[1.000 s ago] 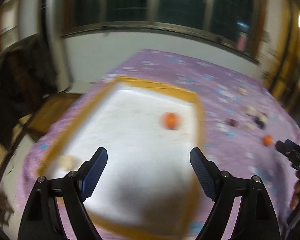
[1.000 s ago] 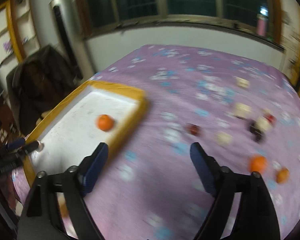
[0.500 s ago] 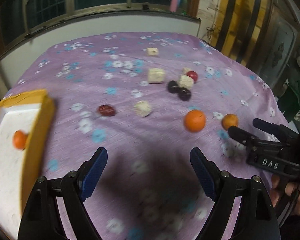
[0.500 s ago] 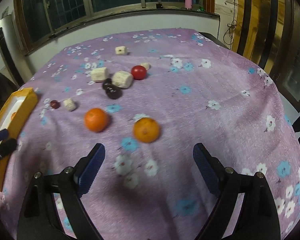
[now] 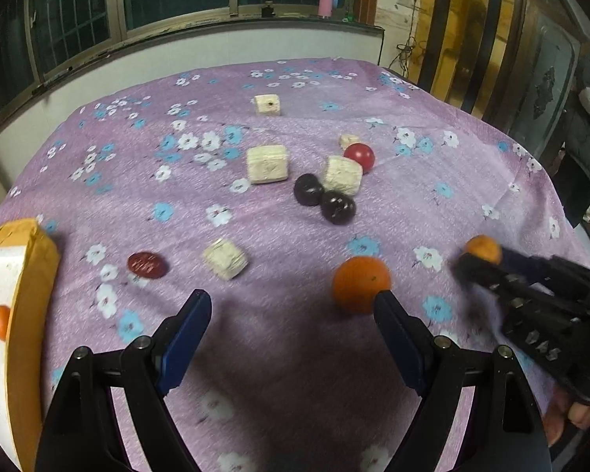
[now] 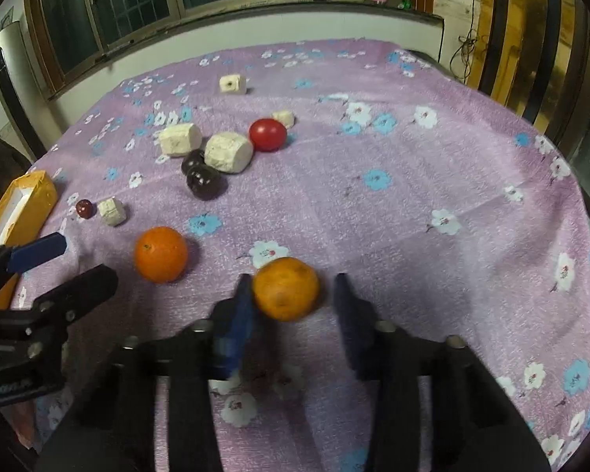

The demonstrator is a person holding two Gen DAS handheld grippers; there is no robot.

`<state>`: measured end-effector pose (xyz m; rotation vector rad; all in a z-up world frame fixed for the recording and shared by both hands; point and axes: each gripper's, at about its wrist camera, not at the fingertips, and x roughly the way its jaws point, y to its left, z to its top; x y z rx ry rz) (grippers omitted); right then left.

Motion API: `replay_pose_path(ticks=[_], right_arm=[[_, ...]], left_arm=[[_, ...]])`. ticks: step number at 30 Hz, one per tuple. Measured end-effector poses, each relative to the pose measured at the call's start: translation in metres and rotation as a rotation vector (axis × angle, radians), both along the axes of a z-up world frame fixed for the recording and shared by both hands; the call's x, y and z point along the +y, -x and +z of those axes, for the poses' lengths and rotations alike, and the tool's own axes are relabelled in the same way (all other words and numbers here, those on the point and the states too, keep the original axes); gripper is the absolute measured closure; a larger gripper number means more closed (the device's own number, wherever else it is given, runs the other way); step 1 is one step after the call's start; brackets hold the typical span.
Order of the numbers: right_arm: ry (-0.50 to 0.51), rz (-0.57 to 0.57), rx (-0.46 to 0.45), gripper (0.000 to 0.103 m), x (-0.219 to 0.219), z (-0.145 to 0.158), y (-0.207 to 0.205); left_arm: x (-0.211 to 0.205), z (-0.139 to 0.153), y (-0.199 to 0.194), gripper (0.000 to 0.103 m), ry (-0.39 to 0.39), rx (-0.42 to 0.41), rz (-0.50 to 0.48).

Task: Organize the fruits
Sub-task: 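Grasp an orange with the right tool while the left tool grasps another orange, then carry the orange in the right tool while the left tool carries its orange to the tray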

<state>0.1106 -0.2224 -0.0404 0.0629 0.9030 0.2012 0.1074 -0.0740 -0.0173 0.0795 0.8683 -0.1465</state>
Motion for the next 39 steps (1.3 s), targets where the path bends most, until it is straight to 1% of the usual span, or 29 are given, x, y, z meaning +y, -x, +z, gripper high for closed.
replay_pose_path(ticks=[3, 5, 6, 8, 10, 11, 12, 14, 15, 20, 25, 30, 39], right_arm=[[-0.021, -0.034, -0.026, 0.07, -0.012, 0.006, 0.003], [-0.028, -0.061, -0.046, 0.07, -0.02, 0.01, 0.003], [-0.047, -0.074, -0.049, 0.07, -0.026, 0.011, 0.004], [-0.066, -0.082, -0.051, 0.07, -0.03, 0.01, 0.002], [-0.081, -0.078, -0.046, 0.07, -0.031, 0.01, 0.001], [-0.089, -0.074, -0.046, 0.07, -0.031, 0.01, 0.001], [-0.092, -0.072, -0.047, 0.07, -0.03, 0.011, 0.0], [-0.098, -0.069, -0.051, 0.07, -0.03, 0.012, 0.0], [-0.102, -0.067, -0.052, 0.07, -0.03, 0.012, 0.0], [-0.111, -0.058, -0.06, 0.07, -0.03, 0.014, 0.001], [-0.1, -0.052, -0.062, 0.07, -0.028, 0.014, 0.001], [-0.088, -0.04, -0.042, 0.07, -0.02, 0.013, 0.002], [-0.047, 0.027, -0.04, 0.07, 0.018, 0.021, 0.036]], left_arm=[[-0.01, -0.002, -0.005, 0.018, 0.003, 0.002, -0.018], [-0.019, -0.004, -0.007, 0.018, -0.01, 0.002, -0.036], [-0.024, -0.005, -0.008, 0.018, -0.019, 0.002, -0.043], [-0.03, -0.01, -0.014, 0.019, -0.035, 0.007, -0.038], [-0.031, -0.016, -0.02, 0.03, -0.043, 0.024, -0.024], [-0.032, -0.019, -0.022, 0.038, -0.052, 0.034, -0.02], [-0.032, -0.018, -0.022, 0.05, -0.05, 0.02, -0.02], [-0.036, -0.016, -0.02, 0.069, -0.058, 0.013, -0.047], [-0.037, -0.016, -0.018, 0.069, -0.075, 0.011, -0.041], [-0.025, -0.012, -0.009, 0.07, -0.061, 0.013, -0.027], [-0.005, 0.003, 0.015, 0.07, -0.067, -0.005, 0.011], [0.019, 0.011, 0.039, 0.07, -0.079, -0.018, 0.062], [0.061, 0.021, 0.076, 0.07, -0.049, -0.044, 0.133]])
